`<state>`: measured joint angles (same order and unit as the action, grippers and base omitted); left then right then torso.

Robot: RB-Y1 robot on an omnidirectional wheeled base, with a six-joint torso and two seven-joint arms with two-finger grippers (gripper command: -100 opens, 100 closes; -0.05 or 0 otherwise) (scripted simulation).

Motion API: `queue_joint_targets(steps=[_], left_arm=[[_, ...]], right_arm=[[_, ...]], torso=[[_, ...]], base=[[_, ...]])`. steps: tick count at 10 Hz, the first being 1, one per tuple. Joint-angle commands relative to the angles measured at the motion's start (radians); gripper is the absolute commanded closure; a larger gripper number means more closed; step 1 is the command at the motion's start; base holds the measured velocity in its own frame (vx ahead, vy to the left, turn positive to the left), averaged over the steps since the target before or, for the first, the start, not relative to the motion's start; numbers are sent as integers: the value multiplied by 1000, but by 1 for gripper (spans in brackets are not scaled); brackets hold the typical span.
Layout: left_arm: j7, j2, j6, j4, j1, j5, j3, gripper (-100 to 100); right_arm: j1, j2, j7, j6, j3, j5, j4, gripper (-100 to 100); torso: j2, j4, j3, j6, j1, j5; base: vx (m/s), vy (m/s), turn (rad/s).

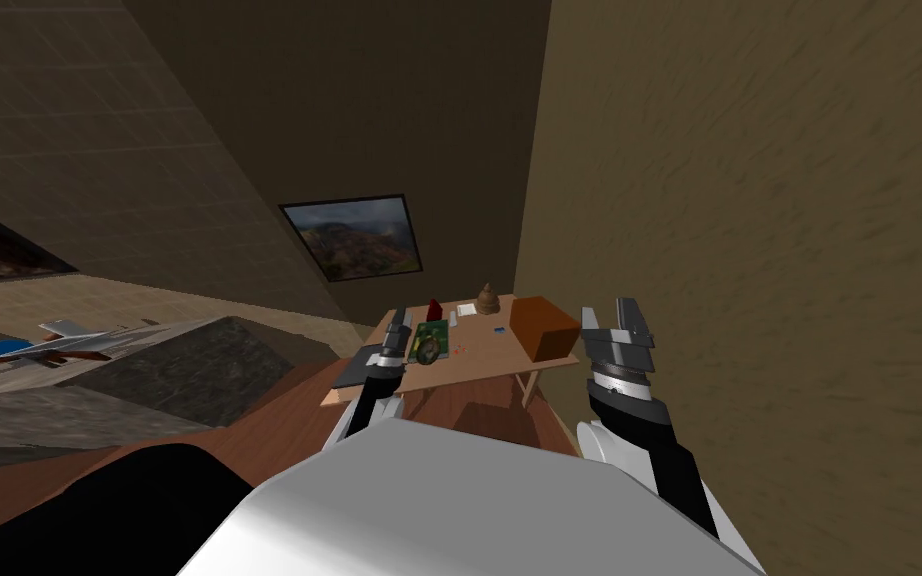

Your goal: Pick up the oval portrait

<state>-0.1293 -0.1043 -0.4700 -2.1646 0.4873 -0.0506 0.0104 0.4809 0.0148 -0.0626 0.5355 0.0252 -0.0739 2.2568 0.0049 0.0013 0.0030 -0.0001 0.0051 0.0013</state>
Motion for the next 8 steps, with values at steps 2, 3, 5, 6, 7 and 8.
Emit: queue_joint_targets(steps=[2,3,5,6,7,8], left_arm=[[14,-20,-21,80,-27,-4,-9,-100],[14,-20,-21,101,-27,-4,-9,-100],[22,-29,-32,148,-41,-5,-13,-100],[30,-38,-43,190,-55,-6,-16,-100],[30,-38,-43,199,-55,-6,-16,-100],[38,-47,-54,236,-71,-6,-20,-100]], right_arm=[[0,0,0,0,0,0,0,0],[0,0,0,0,0,0,0,0],[0,0,0,0,0,0,0,0],[0,0,0,0,0,0,0,0],[0,0,0,0,0,0,0,0],[0,0,0,0,0,0,0,0]], torso=[[-2,0,-1,0,0,0],[-1,0,-1,0,0,0],[-2,0,-1,0,-1,0],[-2,-1,-1,0,-1,0],[-2,-1,-1,0,0,0],[-3,-1,-2,0,-1,0]], base=[[-56,69,-63],[-61,62,-48],[-46,55,-54],[-45,70,-81],[-37,59,-46],[-47,58,-69]])
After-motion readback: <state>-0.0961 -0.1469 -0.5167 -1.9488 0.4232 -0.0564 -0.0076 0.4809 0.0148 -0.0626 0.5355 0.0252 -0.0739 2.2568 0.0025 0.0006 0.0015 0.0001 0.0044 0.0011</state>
